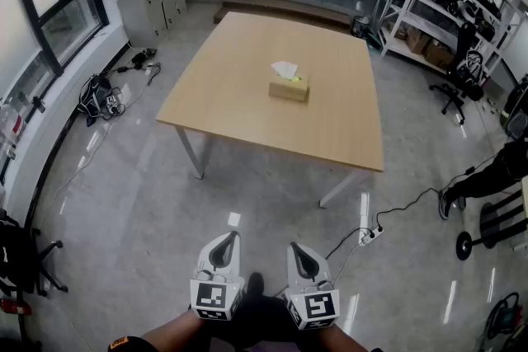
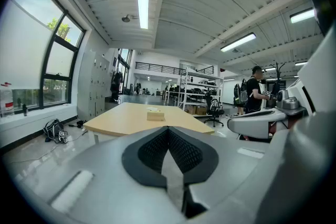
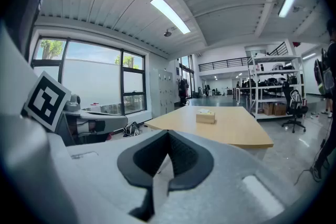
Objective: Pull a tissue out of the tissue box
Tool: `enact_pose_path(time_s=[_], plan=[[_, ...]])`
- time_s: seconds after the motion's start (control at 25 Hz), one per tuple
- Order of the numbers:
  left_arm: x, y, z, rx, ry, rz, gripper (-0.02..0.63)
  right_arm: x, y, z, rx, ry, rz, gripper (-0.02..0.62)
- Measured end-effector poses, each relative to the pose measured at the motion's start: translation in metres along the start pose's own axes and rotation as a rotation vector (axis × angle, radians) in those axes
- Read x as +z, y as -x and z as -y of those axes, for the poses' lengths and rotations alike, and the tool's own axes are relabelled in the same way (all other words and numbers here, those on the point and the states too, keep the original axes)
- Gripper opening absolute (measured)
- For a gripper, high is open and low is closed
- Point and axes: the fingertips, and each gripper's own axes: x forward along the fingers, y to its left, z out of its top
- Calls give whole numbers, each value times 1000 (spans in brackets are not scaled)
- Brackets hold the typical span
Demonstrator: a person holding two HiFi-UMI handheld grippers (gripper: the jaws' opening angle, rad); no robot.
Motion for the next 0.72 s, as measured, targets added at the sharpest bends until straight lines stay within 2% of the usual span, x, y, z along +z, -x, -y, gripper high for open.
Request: enact_pose_path(time_s=[0.72], plan=[[-1,8,-7,4,-3,9,18,3,0,-9,-3,8,4,-9]])
